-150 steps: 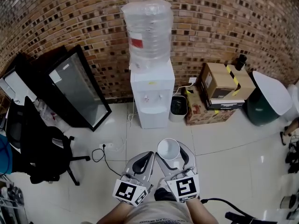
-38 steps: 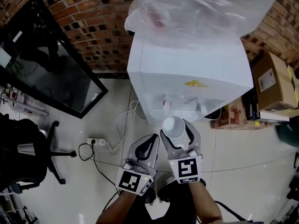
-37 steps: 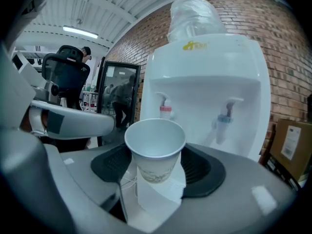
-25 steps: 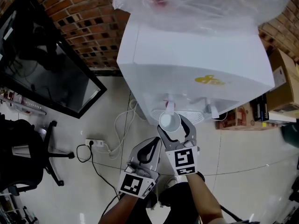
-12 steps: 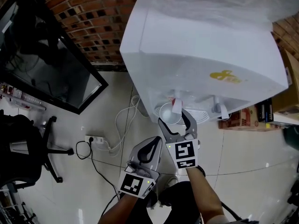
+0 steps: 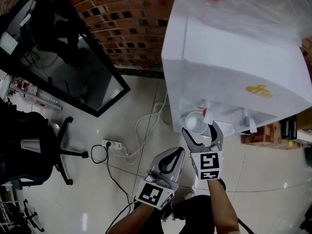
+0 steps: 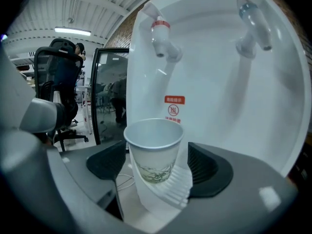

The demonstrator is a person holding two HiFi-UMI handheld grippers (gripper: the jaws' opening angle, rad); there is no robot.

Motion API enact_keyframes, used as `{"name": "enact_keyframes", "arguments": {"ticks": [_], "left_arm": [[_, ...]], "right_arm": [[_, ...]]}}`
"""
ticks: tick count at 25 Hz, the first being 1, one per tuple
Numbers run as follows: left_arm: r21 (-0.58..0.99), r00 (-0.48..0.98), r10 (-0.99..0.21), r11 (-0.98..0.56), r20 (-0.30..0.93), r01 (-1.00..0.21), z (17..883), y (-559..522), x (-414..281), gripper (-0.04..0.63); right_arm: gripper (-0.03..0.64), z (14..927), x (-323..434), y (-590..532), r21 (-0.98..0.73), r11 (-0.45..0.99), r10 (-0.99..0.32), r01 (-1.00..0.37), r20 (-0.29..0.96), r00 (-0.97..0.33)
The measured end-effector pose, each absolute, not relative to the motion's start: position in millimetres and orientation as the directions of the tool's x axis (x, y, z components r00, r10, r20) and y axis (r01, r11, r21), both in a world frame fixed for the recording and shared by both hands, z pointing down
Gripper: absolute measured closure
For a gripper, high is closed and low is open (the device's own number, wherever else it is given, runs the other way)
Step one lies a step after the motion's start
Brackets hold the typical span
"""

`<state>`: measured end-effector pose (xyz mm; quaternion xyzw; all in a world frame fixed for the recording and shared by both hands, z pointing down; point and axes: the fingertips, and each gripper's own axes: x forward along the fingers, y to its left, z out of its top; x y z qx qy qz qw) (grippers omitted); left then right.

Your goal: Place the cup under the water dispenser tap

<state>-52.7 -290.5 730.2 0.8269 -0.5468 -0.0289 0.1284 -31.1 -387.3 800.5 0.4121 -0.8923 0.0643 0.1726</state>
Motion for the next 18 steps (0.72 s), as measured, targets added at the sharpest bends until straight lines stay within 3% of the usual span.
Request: {"name": "enact_keyframes", "arguments": {"ticks": [6,18], "left_arm": [[0.257,0.39,-0.914,-0.353,0.113,-0.9,729.4,-284.4,-59.6,0.601],[0.269,0.385,-0.915,-0.342,0.124,-0.9,695.2,-273.2,-68.1,0.601]], "right_arm": [[0.179,792.0,-32.4,-386.3,0.009,0.651,-0.72,-0.759,0.326,-0.613],[0.175,754.4,-12.1,-374.3,-0.004,0.605,-0.755,-0.796,0.313,-0.576]]}}
